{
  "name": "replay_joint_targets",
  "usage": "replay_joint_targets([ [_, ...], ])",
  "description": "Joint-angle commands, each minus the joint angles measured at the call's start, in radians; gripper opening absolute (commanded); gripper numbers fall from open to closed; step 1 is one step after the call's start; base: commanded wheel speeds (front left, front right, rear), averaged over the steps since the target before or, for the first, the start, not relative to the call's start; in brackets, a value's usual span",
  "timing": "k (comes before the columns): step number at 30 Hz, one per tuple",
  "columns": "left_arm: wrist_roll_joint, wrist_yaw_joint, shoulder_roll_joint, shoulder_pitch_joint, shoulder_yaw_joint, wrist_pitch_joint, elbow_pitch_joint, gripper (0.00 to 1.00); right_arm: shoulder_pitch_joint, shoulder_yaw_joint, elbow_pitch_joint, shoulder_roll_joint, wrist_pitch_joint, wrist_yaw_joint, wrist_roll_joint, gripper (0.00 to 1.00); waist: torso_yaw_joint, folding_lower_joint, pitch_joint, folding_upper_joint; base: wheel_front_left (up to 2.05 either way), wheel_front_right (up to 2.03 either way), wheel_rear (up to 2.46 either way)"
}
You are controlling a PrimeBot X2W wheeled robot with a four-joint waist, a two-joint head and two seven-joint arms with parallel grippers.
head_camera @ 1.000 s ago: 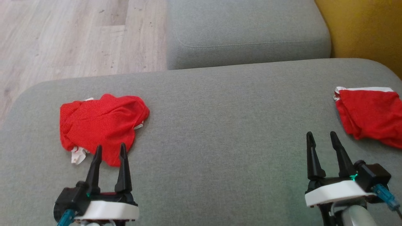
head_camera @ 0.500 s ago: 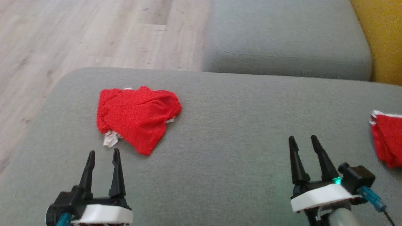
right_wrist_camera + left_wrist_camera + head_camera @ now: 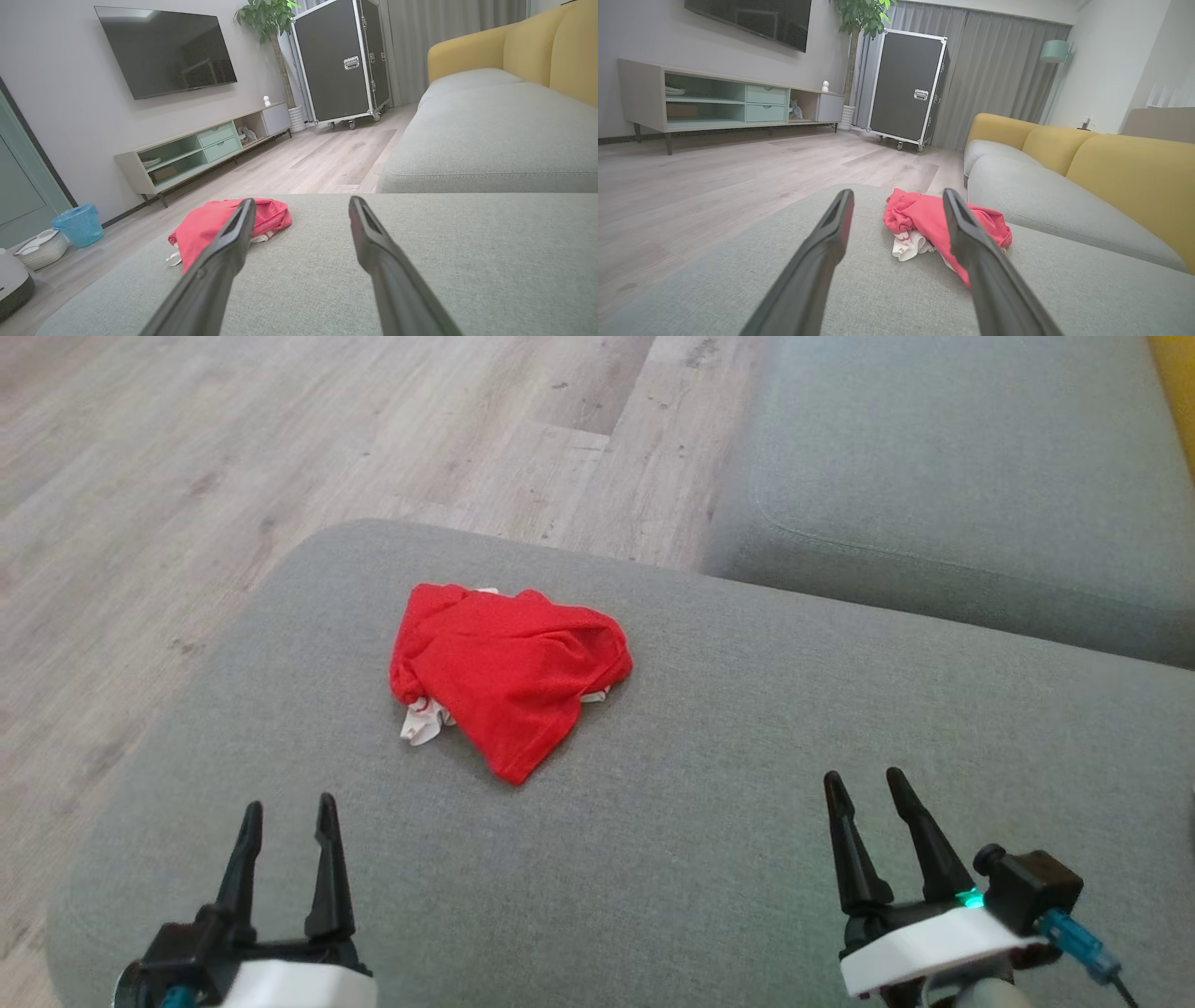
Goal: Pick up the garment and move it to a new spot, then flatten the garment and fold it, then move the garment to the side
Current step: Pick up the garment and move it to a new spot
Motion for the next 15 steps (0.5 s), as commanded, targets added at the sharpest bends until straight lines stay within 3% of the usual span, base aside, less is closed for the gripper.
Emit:
replay_joint_targets([
  [1,0.009,-0.004,0.004,-0.041,0.037,-0.008,-0.031,1.0,-0.034,0.019,-0.032,-0.003,-0.011,0.003,0.007,1.0,0.004,0.0,0.002,0.0,0.0,0.0,0.0],
  [8,0.028,-0.012,0.035,-0.085,0.053,-0.008,-0.004,1.0,-0.038,0.023,-0.033,-0.003,-0.011,0.003,0.01,1.0,-0.016,0.0,0.029,0.0,0.0,0.0,0.0],
  [15,0.011,-0.017,0.148,-0.281,-0.036,0.052,0.143,1.0,-0.079,-0.001,-0.056,-0.003,-0.011,0.003,-0.015,1.0,-0.086,0.0,0.121,0.0,0.0,0.0,0.0],
])
